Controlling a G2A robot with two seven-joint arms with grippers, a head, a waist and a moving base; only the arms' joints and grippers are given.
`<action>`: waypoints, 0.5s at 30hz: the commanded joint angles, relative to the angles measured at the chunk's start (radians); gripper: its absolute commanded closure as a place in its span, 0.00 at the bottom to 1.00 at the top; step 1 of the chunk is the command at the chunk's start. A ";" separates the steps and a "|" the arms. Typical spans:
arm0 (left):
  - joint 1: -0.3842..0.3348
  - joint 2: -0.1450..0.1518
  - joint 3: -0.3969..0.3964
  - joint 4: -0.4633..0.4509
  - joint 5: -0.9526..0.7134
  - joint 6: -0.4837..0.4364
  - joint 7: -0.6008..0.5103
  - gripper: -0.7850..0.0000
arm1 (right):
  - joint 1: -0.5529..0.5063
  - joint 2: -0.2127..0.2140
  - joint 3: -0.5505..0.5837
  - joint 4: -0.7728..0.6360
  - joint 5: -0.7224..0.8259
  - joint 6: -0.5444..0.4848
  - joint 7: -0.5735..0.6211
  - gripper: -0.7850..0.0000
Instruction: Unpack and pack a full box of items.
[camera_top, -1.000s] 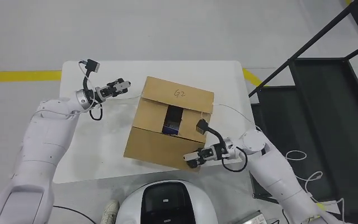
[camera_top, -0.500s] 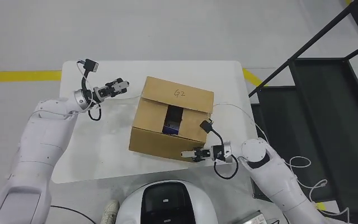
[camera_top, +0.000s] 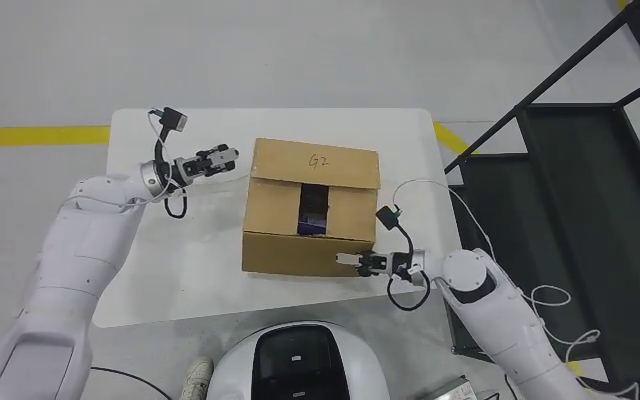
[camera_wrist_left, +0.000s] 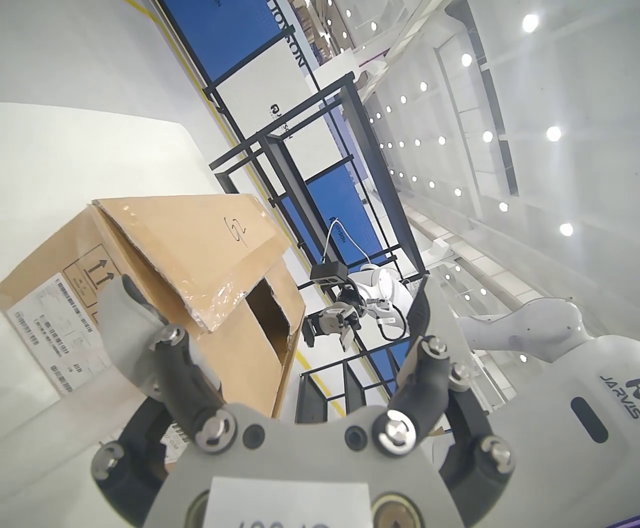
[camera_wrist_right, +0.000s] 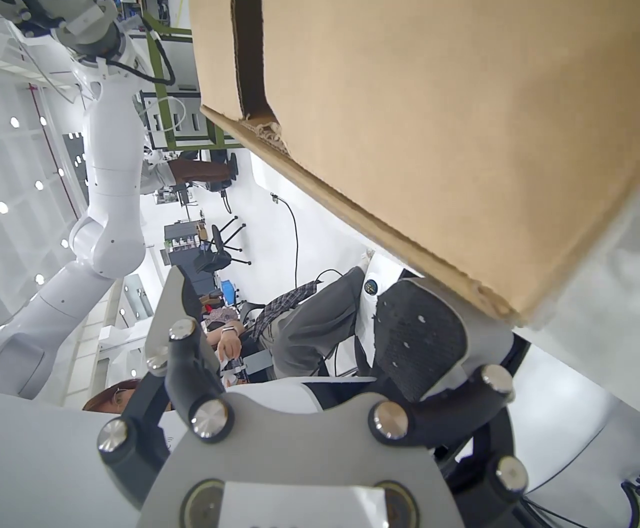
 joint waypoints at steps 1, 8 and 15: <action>-0.004 -0.005 0.013 0.009 -0.028 0.012 -0.012 0.00 | -0.013 0.004 0.025 -0.015 0.040 -0.001 0.027 0.00; -0.023 -0.028 0.063 0.063 -0.114 0.084 -0.084 0.00 | -0.049 0.025 0.133 -0.043 0.266 0.030 0.225 0.00; -0.051 -0.055 0.111 0.109 -0.137 0.100 -0.100 0.00 | -0.040 0.034 0.204 -0.021 0.434 0.050 0.313 0.00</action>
